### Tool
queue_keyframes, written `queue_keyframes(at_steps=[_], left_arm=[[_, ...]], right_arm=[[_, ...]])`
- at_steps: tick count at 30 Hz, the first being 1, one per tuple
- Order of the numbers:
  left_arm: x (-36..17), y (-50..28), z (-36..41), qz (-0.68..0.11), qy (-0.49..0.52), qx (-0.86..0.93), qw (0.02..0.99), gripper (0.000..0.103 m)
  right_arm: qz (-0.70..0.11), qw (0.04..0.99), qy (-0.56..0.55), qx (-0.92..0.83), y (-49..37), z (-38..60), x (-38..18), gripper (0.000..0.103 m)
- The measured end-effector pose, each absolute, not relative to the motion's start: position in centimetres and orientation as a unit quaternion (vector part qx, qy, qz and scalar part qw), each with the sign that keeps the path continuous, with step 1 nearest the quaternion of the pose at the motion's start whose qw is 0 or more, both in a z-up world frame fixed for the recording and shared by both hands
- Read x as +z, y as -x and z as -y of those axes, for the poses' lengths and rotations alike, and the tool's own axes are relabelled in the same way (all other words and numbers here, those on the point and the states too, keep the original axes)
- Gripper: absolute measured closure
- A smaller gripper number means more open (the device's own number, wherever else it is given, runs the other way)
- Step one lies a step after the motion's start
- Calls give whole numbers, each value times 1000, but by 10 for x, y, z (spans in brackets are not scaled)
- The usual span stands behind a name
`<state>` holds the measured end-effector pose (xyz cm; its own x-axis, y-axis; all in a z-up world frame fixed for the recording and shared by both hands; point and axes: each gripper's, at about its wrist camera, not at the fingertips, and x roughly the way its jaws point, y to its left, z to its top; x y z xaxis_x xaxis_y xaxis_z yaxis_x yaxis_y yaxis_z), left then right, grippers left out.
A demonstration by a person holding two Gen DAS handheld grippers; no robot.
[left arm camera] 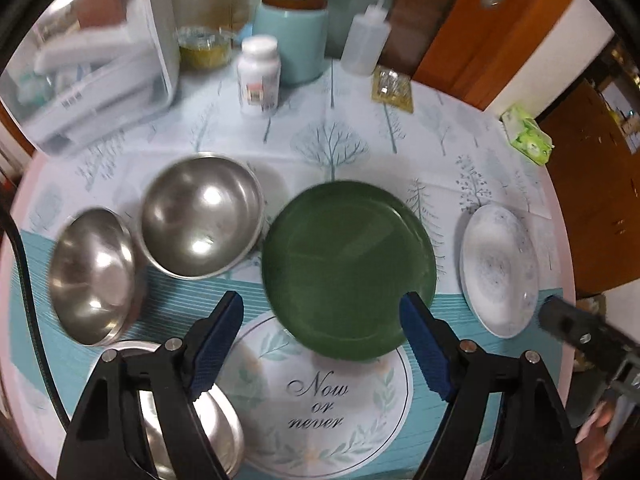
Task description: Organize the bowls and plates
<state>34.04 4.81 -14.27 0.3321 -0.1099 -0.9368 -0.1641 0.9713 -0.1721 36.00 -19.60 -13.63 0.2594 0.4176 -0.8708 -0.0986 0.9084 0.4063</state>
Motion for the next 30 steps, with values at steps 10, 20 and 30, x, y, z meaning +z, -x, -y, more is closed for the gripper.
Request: queue_keyframes(at_steps=[10,20,30], left_arm=[[-196,-361,-58,-597,177,17,782,43],[-218,-368,-69,-600,193,22,776,43],[-224,-368,-84,-606,193,32,771,45]], right_arm=[[-624,739,-197,161,-382,187,-209,53],[-638,724,-206,161,-388,178,-242,54],[-643,723,-198,156,-393,174,-253,63]])
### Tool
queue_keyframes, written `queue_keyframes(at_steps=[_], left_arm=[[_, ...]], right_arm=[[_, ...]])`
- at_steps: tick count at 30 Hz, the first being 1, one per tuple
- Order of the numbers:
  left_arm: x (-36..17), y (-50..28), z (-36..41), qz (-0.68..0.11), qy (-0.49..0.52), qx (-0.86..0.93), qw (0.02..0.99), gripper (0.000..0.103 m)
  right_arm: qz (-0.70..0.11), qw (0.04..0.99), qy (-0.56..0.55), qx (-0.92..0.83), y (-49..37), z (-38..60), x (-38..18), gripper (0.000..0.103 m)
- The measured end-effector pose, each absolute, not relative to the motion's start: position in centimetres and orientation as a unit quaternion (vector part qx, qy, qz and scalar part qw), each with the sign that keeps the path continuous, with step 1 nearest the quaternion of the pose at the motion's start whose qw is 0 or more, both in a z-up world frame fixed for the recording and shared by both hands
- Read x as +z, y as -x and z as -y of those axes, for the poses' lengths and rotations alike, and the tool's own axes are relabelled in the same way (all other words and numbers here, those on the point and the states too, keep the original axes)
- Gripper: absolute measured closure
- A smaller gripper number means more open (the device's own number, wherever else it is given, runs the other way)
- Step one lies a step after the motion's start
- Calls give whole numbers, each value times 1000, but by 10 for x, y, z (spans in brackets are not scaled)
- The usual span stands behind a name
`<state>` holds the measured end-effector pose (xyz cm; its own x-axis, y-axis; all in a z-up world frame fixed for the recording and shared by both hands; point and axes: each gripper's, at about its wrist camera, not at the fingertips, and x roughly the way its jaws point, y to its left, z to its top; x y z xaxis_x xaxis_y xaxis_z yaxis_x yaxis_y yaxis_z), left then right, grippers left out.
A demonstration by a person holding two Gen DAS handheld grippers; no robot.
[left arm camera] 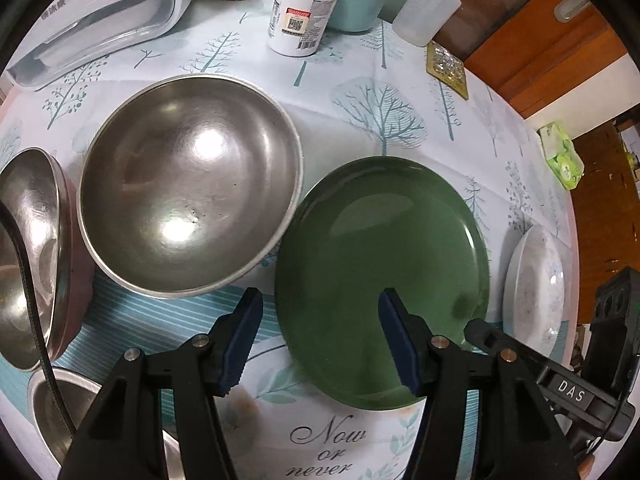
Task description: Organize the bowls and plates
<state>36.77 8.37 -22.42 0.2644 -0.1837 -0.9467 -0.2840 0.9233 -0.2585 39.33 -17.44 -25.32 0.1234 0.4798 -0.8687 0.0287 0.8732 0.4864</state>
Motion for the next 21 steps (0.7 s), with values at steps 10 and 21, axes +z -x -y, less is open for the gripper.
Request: queue_keyframes(at_steps=[10,21], left_arm=[[-241,-378,-87,-613,198,36,764,60],[-241,-377,-91,-608,198,36,768,89]], right_arm=[[-644,728,-188,144,-397,166,-259,78],[-634,750,-143,123,-386,171,-250,92]])
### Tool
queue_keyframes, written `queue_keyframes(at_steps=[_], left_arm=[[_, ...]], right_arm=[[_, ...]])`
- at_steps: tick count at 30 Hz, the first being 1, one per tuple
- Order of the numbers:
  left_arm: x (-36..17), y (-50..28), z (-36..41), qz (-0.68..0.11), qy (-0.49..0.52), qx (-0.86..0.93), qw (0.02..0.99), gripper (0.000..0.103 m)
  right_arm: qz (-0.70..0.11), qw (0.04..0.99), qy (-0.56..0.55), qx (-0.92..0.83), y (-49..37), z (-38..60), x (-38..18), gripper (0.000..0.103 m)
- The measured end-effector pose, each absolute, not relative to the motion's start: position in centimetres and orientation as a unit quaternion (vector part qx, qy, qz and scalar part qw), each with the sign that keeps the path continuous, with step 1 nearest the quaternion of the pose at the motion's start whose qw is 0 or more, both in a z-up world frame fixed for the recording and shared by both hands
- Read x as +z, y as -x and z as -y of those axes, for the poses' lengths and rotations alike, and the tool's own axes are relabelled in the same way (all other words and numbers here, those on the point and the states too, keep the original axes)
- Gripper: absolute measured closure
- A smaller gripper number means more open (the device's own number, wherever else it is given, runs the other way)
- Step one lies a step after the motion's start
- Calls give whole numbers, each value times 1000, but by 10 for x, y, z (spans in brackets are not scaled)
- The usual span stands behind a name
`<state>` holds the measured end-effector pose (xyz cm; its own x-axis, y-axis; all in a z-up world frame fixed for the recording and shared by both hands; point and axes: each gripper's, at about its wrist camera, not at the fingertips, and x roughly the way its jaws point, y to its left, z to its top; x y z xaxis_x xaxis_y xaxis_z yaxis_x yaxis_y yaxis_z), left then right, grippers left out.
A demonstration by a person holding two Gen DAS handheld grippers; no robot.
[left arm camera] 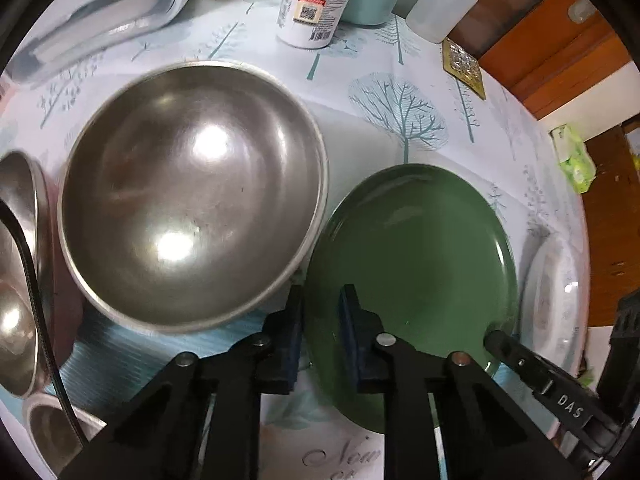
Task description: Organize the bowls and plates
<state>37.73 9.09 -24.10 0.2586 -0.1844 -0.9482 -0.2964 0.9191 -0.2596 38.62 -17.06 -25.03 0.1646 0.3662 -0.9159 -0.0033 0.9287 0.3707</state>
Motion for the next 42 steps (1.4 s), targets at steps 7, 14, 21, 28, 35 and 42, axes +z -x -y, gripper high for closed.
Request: queue_keyframes(at_steps=[7,14,21,28,35,42], left_arm=[[-218,-353,-80,-614,185,8,767,90],[-172,-301,-61,-612,172,-48,770,90],[-132,-217,-48,-615,151,-99,767,90],[-108,-129,-42,-606,144,-115,774,90],[-127,-67,-41,-614,132,-104,771,90],[-159,-28,-38,-631,137,-90,758,90]], right_arm=[[-621,760,-125,144,-356,182,-223,92],[-611,764,-129,162,-306,205,-188,92],[-591,775,-101,198,-226,216,-139,92],[-588,773,-80,225,-152,220,-121,92],[-594,767,-54,236,-93,217,-138,92],[-609,756,-44,235,-61,218,-166,92]])
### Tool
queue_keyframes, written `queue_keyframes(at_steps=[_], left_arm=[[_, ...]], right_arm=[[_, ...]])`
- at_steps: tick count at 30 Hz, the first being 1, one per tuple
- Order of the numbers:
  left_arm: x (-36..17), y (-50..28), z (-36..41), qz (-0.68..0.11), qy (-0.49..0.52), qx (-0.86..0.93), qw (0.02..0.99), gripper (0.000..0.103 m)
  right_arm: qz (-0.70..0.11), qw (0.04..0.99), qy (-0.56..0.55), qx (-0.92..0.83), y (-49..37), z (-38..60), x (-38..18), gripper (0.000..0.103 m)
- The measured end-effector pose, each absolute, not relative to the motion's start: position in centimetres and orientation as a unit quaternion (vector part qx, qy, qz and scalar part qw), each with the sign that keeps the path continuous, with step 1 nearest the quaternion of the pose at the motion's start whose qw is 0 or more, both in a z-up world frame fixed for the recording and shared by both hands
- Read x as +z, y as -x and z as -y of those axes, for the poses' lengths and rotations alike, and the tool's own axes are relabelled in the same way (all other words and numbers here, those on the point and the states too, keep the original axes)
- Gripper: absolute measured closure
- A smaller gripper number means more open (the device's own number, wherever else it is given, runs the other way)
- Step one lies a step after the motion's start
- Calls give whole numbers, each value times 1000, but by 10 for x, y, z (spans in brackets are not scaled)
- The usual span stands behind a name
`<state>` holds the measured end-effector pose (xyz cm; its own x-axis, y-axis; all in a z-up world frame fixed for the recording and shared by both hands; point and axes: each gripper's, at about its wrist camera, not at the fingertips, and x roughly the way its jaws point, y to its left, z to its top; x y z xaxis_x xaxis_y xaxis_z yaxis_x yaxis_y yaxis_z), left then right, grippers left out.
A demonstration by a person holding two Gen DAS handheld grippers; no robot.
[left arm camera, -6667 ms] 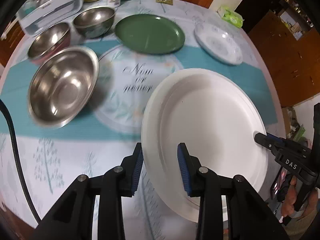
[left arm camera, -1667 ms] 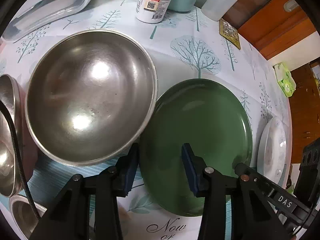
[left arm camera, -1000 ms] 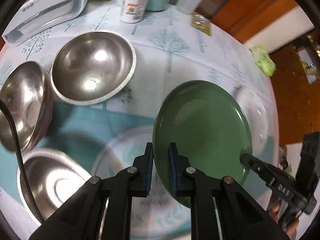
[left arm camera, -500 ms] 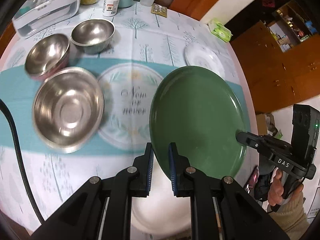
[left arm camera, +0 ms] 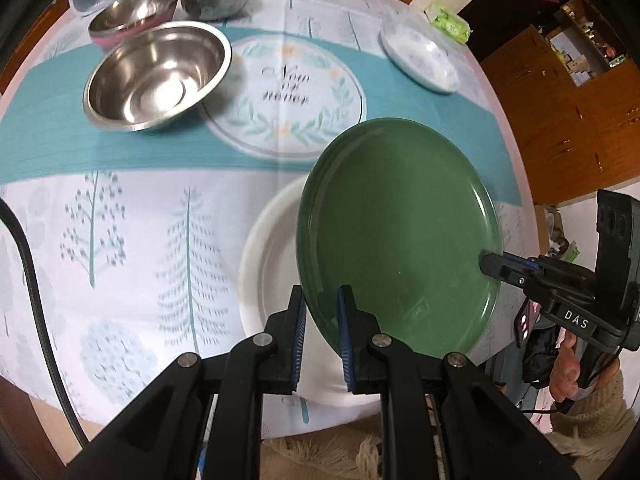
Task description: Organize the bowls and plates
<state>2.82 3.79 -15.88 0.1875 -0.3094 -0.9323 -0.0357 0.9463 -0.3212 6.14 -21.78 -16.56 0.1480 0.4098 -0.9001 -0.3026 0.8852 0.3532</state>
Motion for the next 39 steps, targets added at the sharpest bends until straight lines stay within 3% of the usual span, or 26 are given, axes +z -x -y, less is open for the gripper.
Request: queue_keyframes(at_steps=[15,39], left_arm=[[-214,-5,-19,-666,119,-73,733,90],[-224,-17,-14,-675,107,-67,727,87]], right_arm=[[-643,732,-36,223,-43,221,-215,92],[-664,714,-45,217,-50,216,-234,90]])
